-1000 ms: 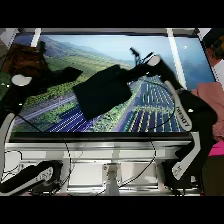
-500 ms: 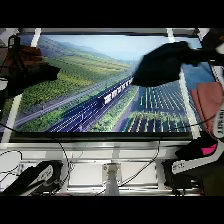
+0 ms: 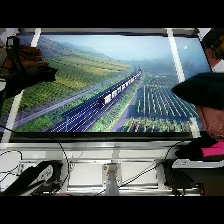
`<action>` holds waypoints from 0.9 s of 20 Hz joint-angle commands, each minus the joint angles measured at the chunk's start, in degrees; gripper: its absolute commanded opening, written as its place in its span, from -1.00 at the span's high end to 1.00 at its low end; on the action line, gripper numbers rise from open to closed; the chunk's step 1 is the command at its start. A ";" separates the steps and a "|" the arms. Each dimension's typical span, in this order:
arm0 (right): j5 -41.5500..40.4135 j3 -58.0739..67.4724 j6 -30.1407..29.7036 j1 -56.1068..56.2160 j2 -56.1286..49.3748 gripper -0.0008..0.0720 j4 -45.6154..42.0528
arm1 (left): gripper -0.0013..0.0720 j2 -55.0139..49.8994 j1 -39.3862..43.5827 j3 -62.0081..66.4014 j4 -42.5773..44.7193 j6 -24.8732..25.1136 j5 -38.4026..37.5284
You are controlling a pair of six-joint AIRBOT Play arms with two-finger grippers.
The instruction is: Fold the clothes and pants, and hang the long-sleeved shirts on hangers.
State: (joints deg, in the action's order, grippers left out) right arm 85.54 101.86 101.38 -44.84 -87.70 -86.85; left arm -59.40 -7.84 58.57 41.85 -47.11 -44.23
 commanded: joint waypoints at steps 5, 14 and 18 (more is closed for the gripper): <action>14.32 -4.68 3.52 -6.47 3.32 0.92 -16.94 | 0.82 0.07 -0.04 0.04 0.13 0.00 0.02; 12.33 -5.62 -1.88 -6.56 3.37 -0.91 -11.02 | 0.82 0.04 -0.04 0.04 0.13 0.00 0.02; 9.81 -5.62 -2.16 -6.56 3.48 -0.91 -0.85 | 0.82 0.04 -0.07 0.04 0.13 0.00 0.02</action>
State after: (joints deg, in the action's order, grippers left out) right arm 97.43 96.29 99.74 -51.40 -84.33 -95.35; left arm -59.37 -7.84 58.57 42.00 -47.11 -44.23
